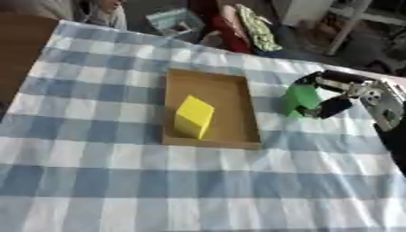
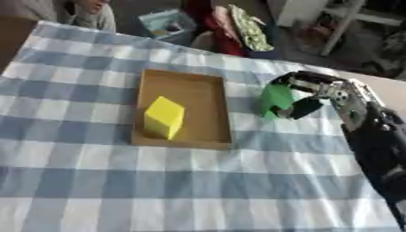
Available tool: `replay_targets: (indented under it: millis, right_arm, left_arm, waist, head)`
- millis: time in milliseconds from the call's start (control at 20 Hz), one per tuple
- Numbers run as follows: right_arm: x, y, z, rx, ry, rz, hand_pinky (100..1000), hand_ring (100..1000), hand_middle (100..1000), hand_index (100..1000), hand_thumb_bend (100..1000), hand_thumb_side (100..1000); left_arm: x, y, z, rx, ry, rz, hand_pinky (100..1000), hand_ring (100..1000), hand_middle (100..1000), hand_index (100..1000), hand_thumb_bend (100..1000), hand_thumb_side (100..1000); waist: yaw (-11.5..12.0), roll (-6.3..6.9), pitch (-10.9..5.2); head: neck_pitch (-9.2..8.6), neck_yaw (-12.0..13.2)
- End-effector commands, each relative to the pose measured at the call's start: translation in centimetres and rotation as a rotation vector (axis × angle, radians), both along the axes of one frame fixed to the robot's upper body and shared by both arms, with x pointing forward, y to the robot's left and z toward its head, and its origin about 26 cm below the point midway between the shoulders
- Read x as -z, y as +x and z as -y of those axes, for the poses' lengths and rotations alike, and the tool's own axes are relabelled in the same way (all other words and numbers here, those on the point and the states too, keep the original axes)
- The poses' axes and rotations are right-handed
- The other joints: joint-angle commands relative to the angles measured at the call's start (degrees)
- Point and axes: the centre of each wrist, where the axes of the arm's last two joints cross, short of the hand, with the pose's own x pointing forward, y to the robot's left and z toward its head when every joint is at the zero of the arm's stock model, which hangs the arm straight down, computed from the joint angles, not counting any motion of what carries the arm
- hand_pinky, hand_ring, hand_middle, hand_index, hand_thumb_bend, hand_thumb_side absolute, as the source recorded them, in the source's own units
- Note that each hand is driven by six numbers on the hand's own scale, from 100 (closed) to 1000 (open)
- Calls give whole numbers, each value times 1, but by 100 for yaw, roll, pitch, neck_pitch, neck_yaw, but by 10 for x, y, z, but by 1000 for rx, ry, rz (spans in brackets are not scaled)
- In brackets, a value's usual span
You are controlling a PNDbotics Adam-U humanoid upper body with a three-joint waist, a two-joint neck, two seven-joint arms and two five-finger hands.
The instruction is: Pick up objects on the table and place them in the box.
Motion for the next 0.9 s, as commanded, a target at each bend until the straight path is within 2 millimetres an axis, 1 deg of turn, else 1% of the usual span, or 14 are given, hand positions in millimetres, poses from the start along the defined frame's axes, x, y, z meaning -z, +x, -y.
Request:
replay_targets:
  millis: [50,200,400,600,900]
  right_arm:
    - [-23,-5,14,29,22,95,810,799,443,643,100,244]
    - [-33,-5,10,6,56,151,810,797,430,633,100,214]
    - [-52,-3,-2,-59,103,218,811,797,427,633,100,189]
    - [-67,3,-25,-135,144,256,815,797,429,636,100,160]
    - [-74,16,-67,-232,175,260,817,798,434,644,100,151]
  left_arm:
    - [-8,-4,-2,-9,6,24,662,516,500,707,176,424]
    - [-7,-4,-3,-12,4,18,662,516,500,707,176,425]
    - [-5,-5,-3,-15,4,9,662,516,499,707,176,423]
    - [-3,-5,-3,-9,2,0,662,516,499,707,176,423]
    - [-3,-4,1,13,-5,-9,662,516,499,706,168,424]
  waist:
    - [-35,68,-136]
    - [-76,72,-169]
    - [-111,76,-220]
    - [-95,94,-277]
    - [31,109,-331]
  head:
    - [-63,25]
    - [-41,41]
    - [-3,52]
    - [34,46]
    - [67,-9]
